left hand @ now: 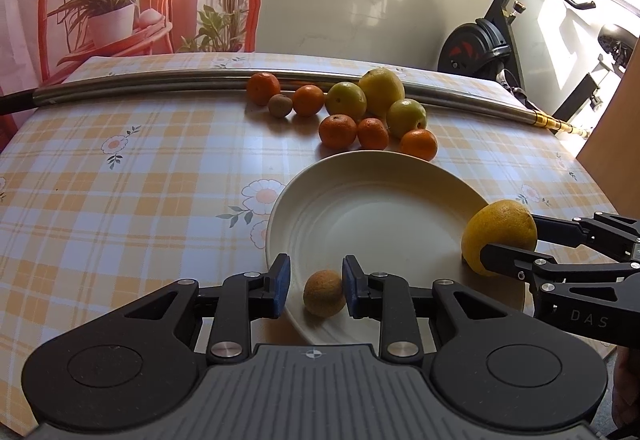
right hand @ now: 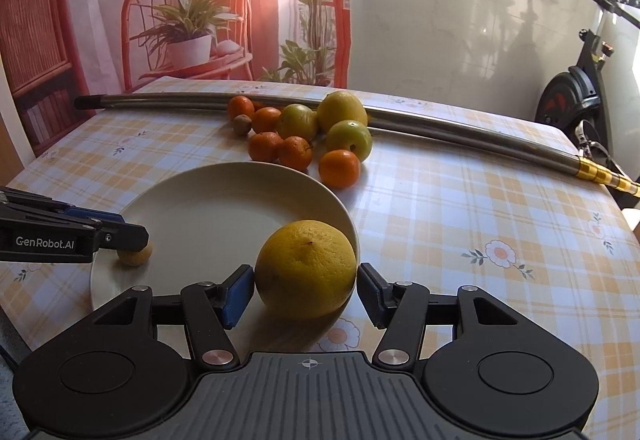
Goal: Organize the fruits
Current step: 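Lower the grapefruit into the plate with the right gripper while the left lowers the kiwi there, then open both grippers and move them back to the fruit cluster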
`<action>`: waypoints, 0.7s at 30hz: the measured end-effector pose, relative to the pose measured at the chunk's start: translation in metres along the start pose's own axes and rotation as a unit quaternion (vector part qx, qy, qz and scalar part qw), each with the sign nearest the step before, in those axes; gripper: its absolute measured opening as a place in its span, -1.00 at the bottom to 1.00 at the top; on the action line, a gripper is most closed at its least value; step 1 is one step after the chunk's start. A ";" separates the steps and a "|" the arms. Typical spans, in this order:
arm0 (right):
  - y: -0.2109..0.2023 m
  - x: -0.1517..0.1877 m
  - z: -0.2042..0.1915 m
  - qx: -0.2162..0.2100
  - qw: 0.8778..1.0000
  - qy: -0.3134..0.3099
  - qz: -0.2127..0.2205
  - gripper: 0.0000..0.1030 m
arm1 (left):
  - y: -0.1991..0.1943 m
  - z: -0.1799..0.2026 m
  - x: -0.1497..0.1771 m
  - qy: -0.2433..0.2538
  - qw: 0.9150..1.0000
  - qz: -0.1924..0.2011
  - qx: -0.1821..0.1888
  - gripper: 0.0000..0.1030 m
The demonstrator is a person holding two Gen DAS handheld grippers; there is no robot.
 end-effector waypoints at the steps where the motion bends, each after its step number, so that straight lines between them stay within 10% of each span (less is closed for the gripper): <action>1: -0.002 -0.001 0.000 0.000 1.000 0.000 0.002 0.02 | -0.001 0.000 0.000 0.000 1.000 0.001 0.000 -0.42; 21: -0.024 -0.015 0.006 0.002 0.999 0.016 0.039 -0.30 | -0.005 0.000 -0.002 -0.004 1.000 0.008 -0.011 -0.41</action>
Point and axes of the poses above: each gripper's, at about its wrist camera, not at the fingertips, and y roughly the way its jaws point, z to its right, x to its underside, the point moved 6 cm from there along y, roughly the way its jaws point, and after that the axes turned 9 degrees about x, right-handed, at the moved point
